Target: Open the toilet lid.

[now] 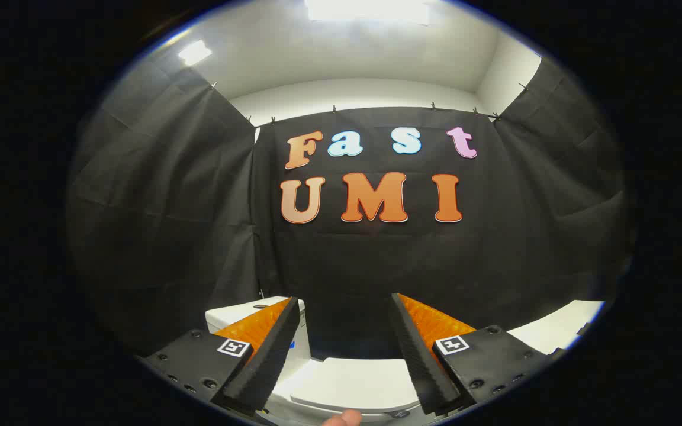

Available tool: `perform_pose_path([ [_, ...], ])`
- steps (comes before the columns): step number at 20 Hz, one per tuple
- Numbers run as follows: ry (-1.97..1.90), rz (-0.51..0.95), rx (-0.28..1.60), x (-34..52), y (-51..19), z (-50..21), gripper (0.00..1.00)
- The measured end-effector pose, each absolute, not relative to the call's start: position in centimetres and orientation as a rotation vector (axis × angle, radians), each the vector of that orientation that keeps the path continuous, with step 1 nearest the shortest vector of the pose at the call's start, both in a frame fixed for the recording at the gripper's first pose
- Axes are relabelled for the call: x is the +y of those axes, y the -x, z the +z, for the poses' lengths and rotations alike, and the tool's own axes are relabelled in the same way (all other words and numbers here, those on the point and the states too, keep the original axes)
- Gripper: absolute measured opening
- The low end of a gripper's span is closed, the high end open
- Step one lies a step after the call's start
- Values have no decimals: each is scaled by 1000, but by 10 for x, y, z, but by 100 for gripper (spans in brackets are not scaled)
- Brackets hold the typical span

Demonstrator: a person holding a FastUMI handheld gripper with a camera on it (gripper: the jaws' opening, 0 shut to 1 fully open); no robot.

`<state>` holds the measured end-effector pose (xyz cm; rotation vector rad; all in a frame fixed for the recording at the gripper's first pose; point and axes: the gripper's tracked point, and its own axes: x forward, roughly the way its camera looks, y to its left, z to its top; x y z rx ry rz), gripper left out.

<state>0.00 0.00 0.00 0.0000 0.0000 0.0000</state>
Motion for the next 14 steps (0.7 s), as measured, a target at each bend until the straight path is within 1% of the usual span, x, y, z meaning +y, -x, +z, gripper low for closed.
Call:
perform_pose_path([
  [14, 22, 8, 0, 8, 1, -3, 98],
])
